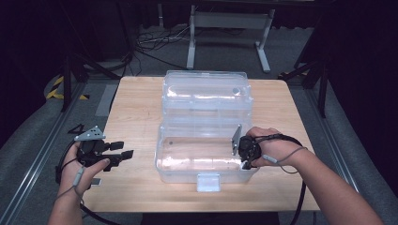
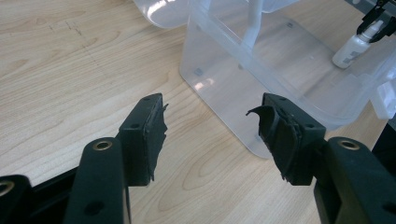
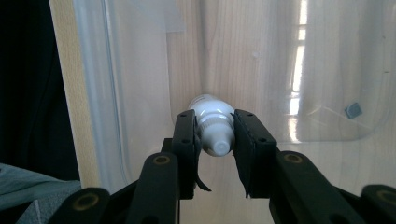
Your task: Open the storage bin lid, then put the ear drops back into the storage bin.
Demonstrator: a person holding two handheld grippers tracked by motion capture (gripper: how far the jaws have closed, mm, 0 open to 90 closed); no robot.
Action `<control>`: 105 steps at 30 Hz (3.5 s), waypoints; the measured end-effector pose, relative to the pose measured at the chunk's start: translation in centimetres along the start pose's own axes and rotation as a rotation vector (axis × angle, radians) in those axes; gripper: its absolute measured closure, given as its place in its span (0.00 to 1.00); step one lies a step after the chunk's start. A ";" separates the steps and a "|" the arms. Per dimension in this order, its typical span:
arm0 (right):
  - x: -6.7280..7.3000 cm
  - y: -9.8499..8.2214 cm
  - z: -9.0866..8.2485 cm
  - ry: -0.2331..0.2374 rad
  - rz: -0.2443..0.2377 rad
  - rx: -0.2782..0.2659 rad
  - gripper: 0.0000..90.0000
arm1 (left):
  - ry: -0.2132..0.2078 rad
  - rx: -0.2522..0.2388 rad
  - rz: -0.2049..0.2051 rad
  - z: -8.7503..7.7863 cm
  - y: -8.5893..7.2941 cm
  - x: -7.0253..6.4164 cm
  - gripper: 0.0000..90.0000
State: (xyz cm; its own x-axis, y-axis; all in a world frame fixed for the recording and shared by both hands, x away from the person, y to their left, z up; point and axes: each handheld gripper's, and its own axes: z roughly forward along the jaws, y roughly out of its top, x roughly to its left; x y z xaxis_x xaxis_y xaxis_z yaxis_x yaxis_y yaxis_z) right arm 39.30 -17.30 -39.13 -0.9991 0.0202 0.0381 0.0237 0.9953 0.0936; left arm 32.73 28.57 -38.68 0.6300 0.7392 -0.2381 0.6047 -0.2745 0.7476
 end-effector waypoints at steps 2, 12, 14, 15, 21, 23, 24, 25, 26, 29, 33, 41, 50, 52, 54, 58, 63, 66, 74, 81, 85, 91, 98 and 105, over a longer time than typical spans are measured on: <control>0.0 0.0 0.0 -0.005 -0.001 0.003 0.79 | 0.001 0.001 0.003 0.0 0.0 0.0 0.46; 0.6 -0.2 -1.3 -0.009 0.002 -0.033 0.71 | 0.000 -0.003 0.005 0.1 0.1 0.0 0.45; 0.9 -0.2 -2.0 -0.014 -0.006 -0.055 0.71 | 0.002 -0.003 0.005 0.1 0.2 0.0 0.45; 0.9 -0.2 -2.0 -0.014 -0.006 -0.055 0.71 | -0.003 -0.002 0.005 0.2 0.3 0.0 0.45; 2.2 -0.2 -4.1 -0.023 -0.009 -0.132 0.70 | -0.021 0.009 0.027 0.7 1.1 -0.4 0.49; 2.8 -0.1 -4.7 -0.021 -0.013 -0.149 0.69 | -0.030 0.004 0.024 0.8 1.4 -0.4 0.49; 3.0 -0.1 -4.8 -0.023 -0.010 -0.159 0.69 | -0.027 0.004 0.025 0.9 1.5 -0.4 0.48; 3.2 0.0 -5.0 -0.020 -0.011 -0.169 0.69 | -0.026 0.002 0.021 1.0 1.6 -0.4 0.48; 3.3 0.1 -5.0 -0.015 -0.014 -0.178 0.69 | -0.026 -0.002 0.022 1.1 1.7 -0.4 0.48; 3.7 0.3 -4.6 -0.006 -0.009 -0.189 0.69 | -0.027 -0.021 0.018 1.2 2.1 -0.4 0.48; 3.8 0.6 -3.4 -0.010 -0.003 -0.184 0.71 | -0.023 -0.033 0.049 1.5 2.7 -0.7 0.46; 4.0 1.1 -1.3 -0.002 -0.002 -0.164 0.75 | 0.000 -0.056 0.077 1.9 3.5 -1.0 0.43; 4.1 1.7 0.7 0.012 -0.009 -0.136 0.82 | -0.005 -0.034 0.100 2.2 4.0 -1.3 0.49; 4.0 1.8 1.0 0.011 -0.015 -0.127 0.83 | -0.023 -0.028 0.098 2.3 4.1 -1.4 0.54; 4.0 1.8 1.2 0.005 -0.026 -0.138 0.86 | -0.039 -0.020 0.109 2.4 4.3 -1.6 0.59; 4.2 1.8 1.4 -0.030 -0.036 -0.141 0.93 | -0.048 -0.020 0.127 2.4 4.6 -1.9 0.67; 4.2 1.6 1.5 -0.038 -0.032 -0.158 0.94 | -0.061 -0.030 0.112 2.5 5.0 -2.0 0.64; 4.3 1.6 1.4 -0.039 -0.033 -0.160 0.94 | -0.058 -0.031 0.112 2.6 5.3 -2.0 0.61; 4.3 1.4 1.5 -0.043 -0.028 -0.170 0.94 | -0.058 -0.041 0.150 2.4 7.1 -2.3 0.57; 4.3 1.2 1.5 -0.041 -0.014 -0.184 0.93 | -0.069 -0.036 0.192 2.5 9.5 -2.8 0.56; 4.3 1.2 1.5 -0.039 -0.007 -0.189 0.93 | -0.075 -0.031 0.209 2.7 10.4 -3.1 0.54; 4.3 1.0 1.5 -0.037 -0.011 -0.206 0.93 | -0.094 -0.021 0.255 3.8 12.9 -3.9 0.53; 4.2 1.0 1.5 -0.034 0.005 -0.206 0.93 | -0.120 -0.004 0.294 5.3 15.6 -4.6 0.52; 4.3 1.0 1.5 -0.030 0.016 -0.209 0.93 | -0.140 0.020 0.324 6.7 17.6 -4.8 0.52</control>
State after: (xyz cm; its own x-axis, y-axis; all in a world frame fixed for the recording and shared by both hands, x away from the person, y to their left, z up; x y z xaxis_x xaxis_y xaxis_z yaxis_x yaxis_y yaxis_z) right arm 34.95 -16.11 -40.39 -0.9990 0.0421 0.0119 0.0438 0.9537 0.2976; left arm 43.60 16.01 -28.55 0.8506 0.5207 -0.0737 0.3708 -0.4945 0.7861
